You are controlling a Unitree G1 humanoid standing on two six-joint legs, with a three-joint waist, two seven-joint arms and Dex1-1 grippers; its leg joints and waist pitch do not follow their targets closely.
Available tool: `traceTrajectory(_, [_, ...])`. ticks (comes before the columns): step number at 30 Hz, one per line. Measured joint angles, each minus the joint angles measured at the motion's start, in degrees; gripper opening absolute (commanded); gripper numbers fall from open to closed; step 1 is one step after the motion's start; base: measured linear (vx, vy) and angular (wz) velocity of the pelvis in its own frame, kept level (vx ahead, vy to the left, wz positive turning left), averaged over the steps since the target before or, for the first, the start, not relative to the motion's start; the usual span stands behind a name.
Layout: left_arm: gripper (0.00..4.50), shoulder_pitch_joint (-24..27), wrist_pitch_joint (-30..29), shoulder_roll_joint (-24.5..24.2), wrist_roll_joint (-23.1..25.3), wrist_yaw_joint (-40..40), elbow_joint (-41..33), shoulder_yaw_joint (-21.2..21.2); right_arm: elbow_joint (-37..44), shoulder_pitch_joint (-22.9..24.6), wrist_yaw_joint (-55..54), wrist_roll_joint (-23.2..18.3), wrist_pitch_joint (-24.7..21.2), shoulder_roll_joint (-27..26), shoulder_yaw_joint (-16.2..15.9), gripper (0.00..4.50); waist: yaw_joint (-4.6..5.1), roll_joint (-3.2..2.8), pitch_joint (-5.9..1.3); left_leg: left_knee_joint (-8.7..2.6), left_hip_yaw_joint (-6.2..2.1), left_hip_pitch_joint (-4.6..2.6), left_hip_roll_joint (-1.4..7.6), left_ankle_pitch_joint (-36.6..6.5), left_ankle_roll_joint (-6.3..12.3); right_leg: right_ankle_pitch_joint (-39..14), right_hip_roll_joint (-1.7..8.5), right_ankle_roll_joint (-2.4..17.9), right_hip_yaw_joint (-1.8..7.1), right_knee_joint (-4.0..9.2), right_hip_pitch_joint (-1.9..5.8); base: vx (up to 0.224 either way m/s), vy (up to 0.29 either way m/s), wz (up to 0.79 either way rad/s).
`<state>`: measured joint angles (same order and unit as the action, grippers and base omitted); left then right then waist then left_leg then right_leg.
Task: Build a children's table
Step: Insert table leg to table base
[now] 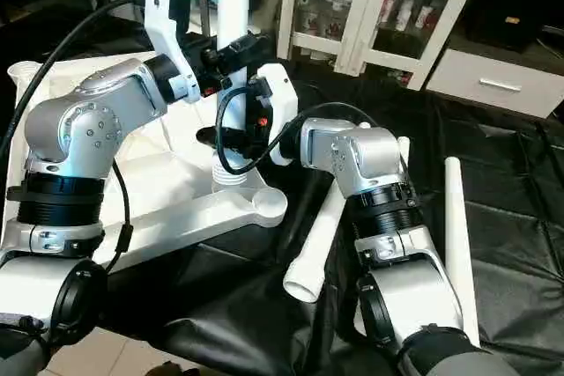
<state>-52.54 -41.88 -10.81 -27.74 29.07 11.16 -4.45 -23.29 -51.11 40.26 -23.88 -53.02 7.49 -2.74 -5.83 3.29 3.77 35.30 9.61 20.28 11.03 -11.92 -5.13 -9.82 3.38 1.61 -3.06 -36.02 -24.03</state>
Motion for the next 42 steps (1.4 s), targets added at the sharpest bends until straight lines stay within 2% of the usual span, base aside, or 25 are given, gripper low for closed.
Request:
traceTrajectory(6, [1.84, 0.04, 0.00, -0.27, 0.07, 0.52, -0.43, 0.51, 0.00, -0.27, 0.18, -0.14, 0.21, -0.01, -0.08, 2.56, 0.01, -0.02, 0.01, -0.01, 0.00, 0.00, 0.00, 0.00, 0.00, 0.00, 0.00, 0.00, 0.00, 0.00, 0.00, 0.000, 0.000, 0.00])
traceTrajectory(7, [1.84, 0.09, 0.00, -0.33, 0.10, 0.58, -0.61, 0.57, 0.02, -0.27, 0.22, -0.16, 0.21, -0.01, -0.09, 2.33, 0.01, -0.02, 0.01, -0.01, 0.00, 0.00, 0.00, 0.00, 0.00, 0.00, 0.00, 0.00, 0.00, 0.00, 0.00, 0.000, 0.000, 0.00])
traceTrajectory(15, [1.84, 0.53, -0.10, -0.83, 0.46, 0.76, -1.60, 1.51, 0.74, -0.19, 0.96, -0.05, 0.91, 0.10, -1.72, 2.06, 0.03, -0.03, 0.02, -0.01, -0.01, 0.00, 0.00, 0.00, 0.00, 0.00, 0.00, 0.00, -0.01, 0.00, 0.00, 0.000, 0.000, 0.00])
traceTrajectory(17, [2.40, 0.59, -0.45, -1.23, 0.63, 0.74, -1.96, 2.25, 0.80, 0.14, 1.20, -0.04, 1.37, 0.10, -2.10, 2.04, 0.00, -0.02, 0.02, -0.01, -0.01, 0.00, 0.00, 0.00, 0.00, 0.00, 0.00, 0.00, -0.01, 0.00, 0.00, 0.000, 0.000, 0.00])
traceTrajectory(20, [2.56, 0.91, -1.88, -1.16, -0.21, 0.83, -2.27, 1.14, 0.90, 0.57, 1.26, 0.09, 2.23, 0.39, -2.15, 2.01, 0.02, -0.02, 0.02, -0.01, -0.01, 0.00, 0.00, 0.00, 0.00, 0.00, 0.00, 0.00, -0.01, 0.00, 0.00, 0.000, 0.000, 0.00])
traceTrajectory(23, [2.95, 2.75, -2.50, -1.26, -1.98, 1.56, -3.73, -0.05, 0.89, 1.34, 0.22, 1.27, 4.05, 1.58, -1.66, 1.94, 0.01, -0.02, 0.02, -0.01, 0.00, 0.00, 0.00, 0.01, -0.01, 0.00, 0.00, 0.00, -0.01, 0.00, 0.00, 0.000, 0.000, 0.00])
traceTrajectory(27, [3.26, 5.26, -4.60, -1.36, -4.58, 1.95, -7.09, -1.27, -0.48, 1.67, -3.66, 1.82, 7.63, 1.54, 1.85, 1.93, 0.07, 0.02, 0.03, -0.01, 0.01, 0.01, 0.00, 0.01, -0.02, 0.00, 0.00, 0.00, -0.01, 0.00, -0.01, 0.000, 0.000, 0.00])
traceTrajectory(28, [3.26, 6.63, -4.28, -1.56, -5.14, 2.39, -9.08, -1.44, -1.89, 1.69, -5.25, 2.15, 10.51, 1.46, 2.93, 1.93, 0.07, 0.02, 0.03, -0.03, 0.01, 0.00, 0.00, 0.01, -0.03, 0.00, 0.00, 0.00, -0.01, 0.00, -0.01, 0.000, 0.000, 0.00])
traceTrajectory(30, [3.44, 8.06, -3.73, -1.93, -5.45, 3.41, -10.66, -1.48, -3.38, 1.98, -6.55, 2.58, 13.33, 1.65, 4.18, 1.93, 0.08, 0.02, 0.04, -0.04, 0.03, 0.02, 0.00, 0.01, -0.02, 0.00, 0.00, 0.00, -0.02, 0.00, -0.03, 0.000, 0.000, 0.00])
traceTrajectory(33, [3.55, 10.68, -1.91, -4.30, -5.76, 6.77, -12.93, -1.13, -4.93, 2.36, -7.33, 4.06, 17.20, 2.30, 4.41, 1.91, 0.39, -0.01, 0.05, -0.08, 0.02, 0.03, 0.00, 0.01, -0.01, 0.00, 0.00, -0.01, -0.02, 0.00, -0.06, 0.000, 0.000, 0.00])
traceTrajectory(35, [3.55, 16.51, 1.24, -12.76, -2.45, 12.90, -17.90, 5.47, -4.10, 4.27, -6.44, 5.61, 21.64, 3.98, 3.50, 1.91, 0.65, -0.04, 0.02, -0.35, 0.06, -0.11, -0.01, -0.02, 0.00, -0.09, 0.00, -0.12, -0.01, 0.10, 0.12, 0.000, 0.000, 0.00])
traceTrajectory(36, [3.55, 18.59, 1.91, -15.07, -0.50, 14.38, -18.33, 7.41, -4.11, 5.10, -6.10, 6.36, 22.55, 5.48, 3.53, 1.91, 0.66, -0.05, 0.02, -0.38, 0.06, -0.21, -0.03, -0.01, 0.00, -0.14, 0.01, -0.19, -0.01, 0.08, 0.06, 0.000, 0.000, 0.00])
traceTrajectory(37, [3.55, 21.70, 2.94, -18.88, 2.83, 16.07, -19.00, 11.82, -3.79, 6.23, -5.08, 6.85, 23.39, 6.86, 3.44, 1.91, 0.60, -0.05, 0.03, -0.41, 0.04, -0.14, -0.01, 0.00, -0.02, -0.14, -0.01, -0.18, -0.02, 0.09, 0.01, 0.000, 0.000, 0.00])
traceTrajectory(40, [3.55, 27.12, 3.68, -21.33, 8.78, 17.37, -17.97, 20.29, -2.45, 8.46, -2.28, 7.34, 23.74, 7.74, 2.44, 1.91, 0.66, -0.13, 0.08, -0.40, 0.06, -0.06, -0.02, 0.01, -0.01, -0.15, -0.01, -0.17, -0.02, 0.05, -0.07, 0.000, 0.000, 0.00])
traceTrajectory(42, [3.55, 27.85, 4.17, -20.28, 10.35, 17.25, -17.14, 23.03, -1.36, 8.96, -0.70, 7.56, 23.80, 7.72, 0.96, 1.91, 0.70, -0.13, 0.09, -0.39, 0.06, -0.06, -0.01, 0.01, -0.01, -0.13, -0.01, -0.14, -0.02, 0.03, -0.09, 0.000, 0.000, 0.00])
